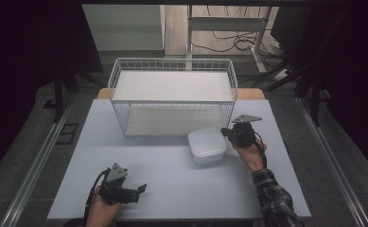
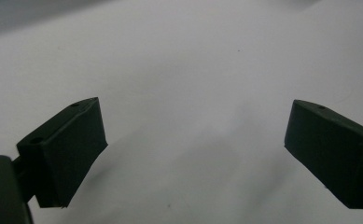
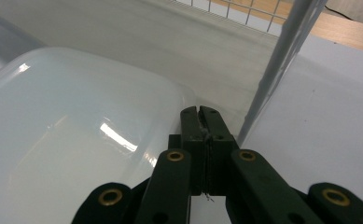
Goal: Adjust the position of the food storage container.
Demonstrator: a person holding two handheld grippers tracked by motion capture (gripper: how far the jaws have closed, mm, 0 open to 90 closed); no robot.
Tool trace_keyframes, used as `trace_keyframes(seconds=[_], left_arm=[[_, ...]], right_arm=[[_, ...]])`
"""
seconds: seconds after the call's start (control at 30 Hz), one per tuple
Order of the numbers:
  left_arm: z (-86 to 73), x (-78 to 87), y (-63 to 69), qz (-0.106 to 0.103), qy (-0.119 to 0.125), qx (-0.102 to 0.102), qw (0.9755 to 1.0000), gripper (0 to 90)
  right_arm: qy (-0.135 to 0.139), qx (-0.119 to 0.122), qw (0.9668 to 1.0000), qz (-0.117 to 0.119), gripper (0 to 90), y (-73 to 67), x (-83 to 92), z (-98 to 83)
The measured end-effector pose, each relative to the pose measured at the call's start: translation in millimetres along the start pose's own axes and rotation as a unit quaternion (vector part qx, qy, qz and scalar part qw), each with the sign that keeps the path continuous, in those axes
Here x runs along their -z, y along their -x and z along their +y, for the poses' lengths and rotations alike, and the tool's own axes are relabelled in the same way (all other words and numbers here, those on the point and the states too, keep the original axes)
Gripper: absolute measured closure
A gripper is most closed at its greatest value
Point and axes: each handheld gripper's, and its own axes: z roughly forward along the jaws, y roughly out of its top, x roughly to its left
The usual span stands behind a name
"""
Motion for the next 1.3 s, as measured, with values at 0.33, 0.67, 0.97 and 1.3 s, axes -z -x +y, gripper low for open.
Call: trace_keyframes(seconds=[0.33, 0.67, 0.97, 1.3], left_arm=[[7.0, 0.4, -4.7, -0.013, -0.007, 0.031, 0.9994, 6.8], [26.2, -8.7, -20.8, 0.007, 0.014, 0.04, 0.9991, 21.4], [66.1, -42.6, -25.0, 0.025, 0.031, -0.003, 0.9992, 43.5], [102.1, -85.1, -26.2, -0.01, 0.041, -0.01, 0.999, 82.0]], right_arm=[[-0.005, 0.009, 0.9996, 0.028, 88.0, -17.7, -1.9, 0.0], [-0.02, 0.017, 0.998, 0.057, 87.6, -38.2, -2.8, -1.5], [-0.029, 0.023, 0.9952, 0.09, 87.3, -58.3, -2.9, -5.2], [-0.036, 0.041, 0.9957, 0.075, 87.5, -61.1, -25.2, 2.7]])
